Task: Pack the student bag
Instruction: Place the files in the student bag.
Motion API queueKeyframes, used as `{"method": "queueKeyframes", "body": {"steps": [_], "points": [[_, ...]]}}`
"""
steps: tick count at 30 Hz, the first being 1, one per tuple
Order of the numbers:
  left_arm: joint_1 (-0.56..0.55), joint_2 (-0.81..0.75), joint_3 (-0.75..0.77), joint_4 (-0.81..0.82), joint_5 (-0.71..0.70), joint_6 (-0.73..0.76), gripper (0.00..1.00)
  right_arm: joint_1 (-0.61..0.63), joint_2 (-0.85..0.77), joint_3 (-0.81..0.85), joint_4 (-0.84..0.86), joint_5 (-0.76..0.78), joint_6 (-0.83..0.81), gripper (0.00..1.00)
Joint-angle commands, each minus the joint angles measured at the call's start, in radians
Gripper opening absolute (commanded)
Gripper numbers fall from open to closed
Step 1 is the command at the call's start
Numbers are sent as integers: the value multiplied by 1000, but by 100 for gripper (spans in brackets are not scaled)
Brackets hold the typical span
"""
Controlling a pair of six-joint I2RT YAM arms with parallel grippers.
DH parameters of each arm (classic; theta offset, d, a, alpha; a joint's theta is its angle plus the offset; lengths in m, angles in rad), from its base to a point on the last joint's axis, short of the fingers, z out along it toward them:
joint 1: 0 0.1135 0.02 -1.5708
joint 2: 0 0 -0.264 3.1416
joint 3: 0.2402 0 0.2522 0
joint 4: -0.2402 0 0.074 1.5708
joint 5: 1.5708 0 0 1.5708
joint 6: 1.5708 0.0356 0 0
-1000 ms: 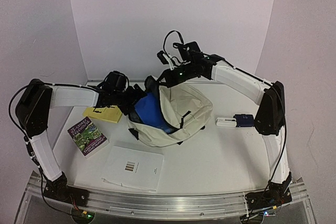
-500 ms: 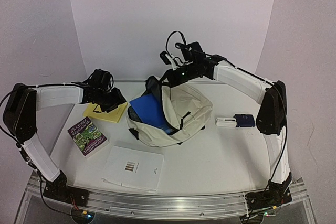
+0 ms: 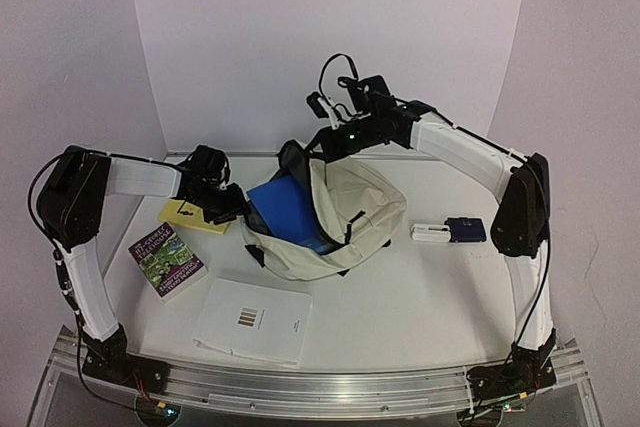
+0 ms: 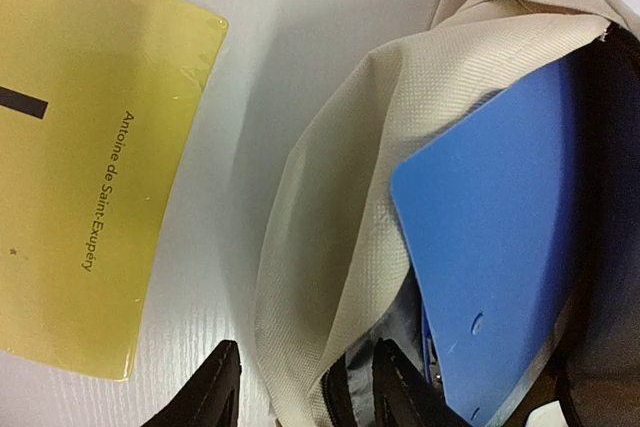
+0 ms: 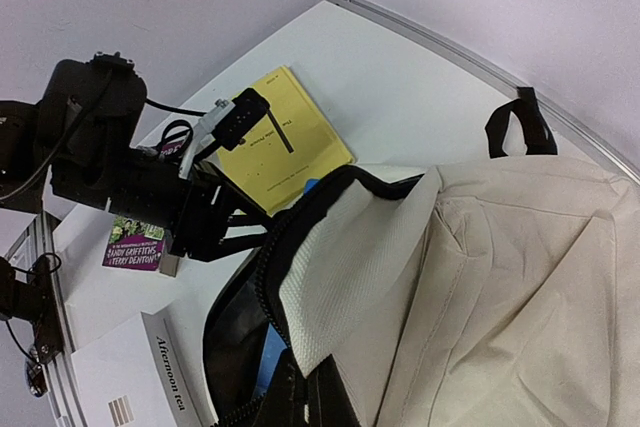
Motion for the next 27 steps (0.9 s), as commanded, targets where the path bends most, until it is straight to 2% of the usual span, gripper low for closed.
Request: {"method": "queueKeyframes", "body": {"steps": [1, 5, 6, 10, 11, 15, 17, 21, 25, 27], "points": [[0, 33, 60, 71, 10, 36, 42, 3, -96, 23, 44, -26, 5, 0], [7, 65, 107, 79, -3, 50, 40, 3, -104, 9, 44, -34, 3, 0], [8, 72, 119, 79, -6, 55, 37, 3, -106, 5, 43, -36, 3, 0], [11, 61, 151, 66, -18, 65, 5, 3, -122, -22, 43, -28, -13, 0], [9, 39, 156, 54, -27, 64, 1, 3, -126, -33, 43, -20, -17, 0], [-36, -78, 222, -64, -142, 62, 0, 3, -136, -105, 45, 3, -64, 0], [-48, -78, 333, -207, -174, 57, 0, 3, -124, -134, 46, 4, -70, 0], [-92, -19, 484, -355, -296, 107, 0, 3, -86, -168, 48, 19, -83, 0], [-119, -9, 506, -371, -318, 128, 0, 6, -33, -179, 48, 28, -82, 0], [-160, -17, 506, -357, -393, 173, 0, 8, -10, -178, 49, 37, -82, 0]]}}
